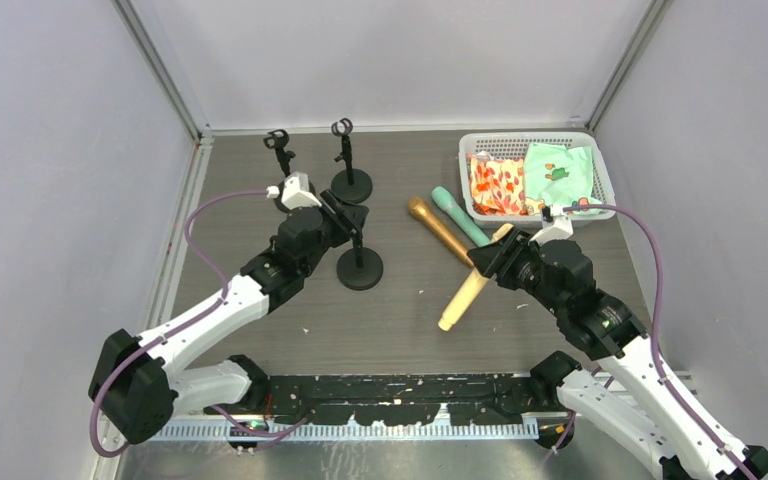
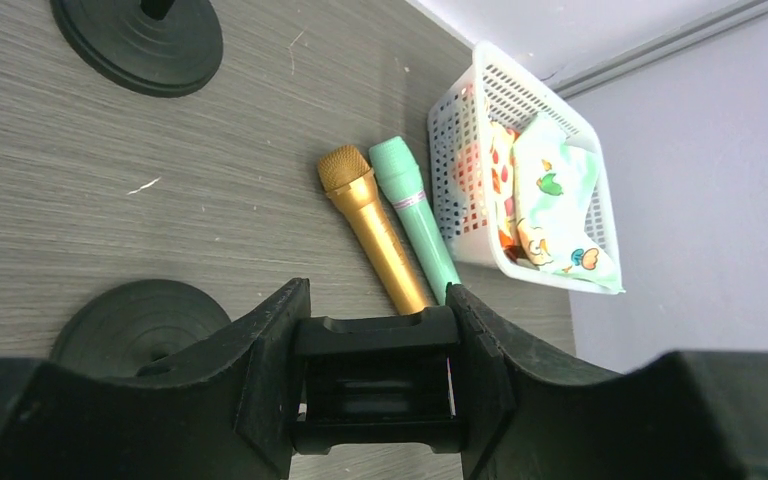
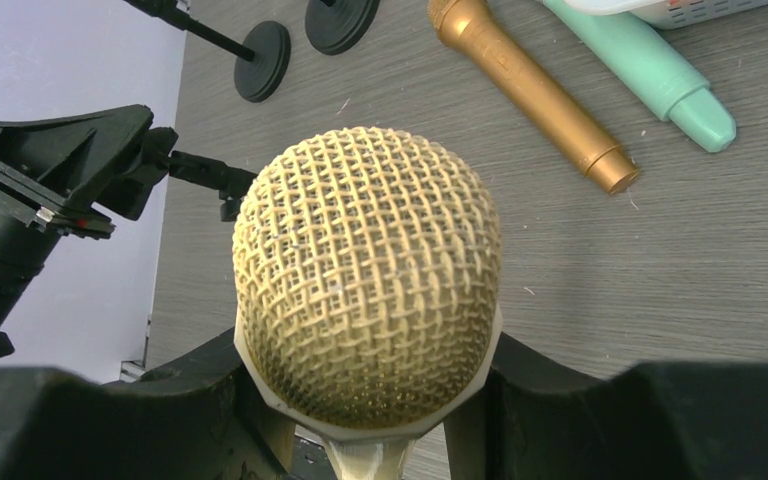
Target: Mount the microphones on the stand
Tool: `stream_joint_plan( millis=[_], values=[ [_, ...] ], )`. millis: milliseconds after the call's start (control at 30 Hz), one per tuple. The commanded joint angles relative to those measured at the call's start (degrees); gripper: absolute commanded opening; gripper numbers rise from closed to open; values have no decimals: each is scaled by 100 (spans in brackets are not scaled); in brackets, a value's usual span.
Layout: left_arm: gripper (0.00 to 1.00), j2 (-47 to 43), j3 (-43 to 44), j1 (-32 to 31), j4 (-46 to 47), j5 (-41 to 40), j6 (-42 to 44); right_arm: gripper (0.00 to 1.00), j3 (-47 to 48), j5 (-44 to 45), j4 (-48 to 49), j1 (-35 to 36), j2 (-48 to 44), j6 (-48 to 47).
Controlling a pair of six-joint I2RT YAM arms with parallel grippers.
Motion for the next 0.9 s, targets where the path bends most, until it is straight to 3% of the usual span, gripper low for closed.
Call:
stream_joint_plan(
  millis=[0,133,233,333,433,667,867],
  values=[
    [4,-150,-221,-78,649,18,-234,9,138,131,189,-5,-72,112],
    [15,-156,-190,-75,694,102,-105,10,142,132,228,0,-57,113],
    [34,-122,-99,-76,643,196,64,10,159,143,232,-1,-41,118],
    [60,-86,36,-75,479,286,257,10,210,188,224,-8,-20,79],
    [75,-90,196,-77,268,359,506,11,278,232,207,-2,-6,32],
    [80,-48,675,-61,-441,479,1010,12,331,251,194,-5,48,-16],
    [74,167,981,-57,-1056,520,1110,11,300,246,213,-4,38,0]
  ],
)
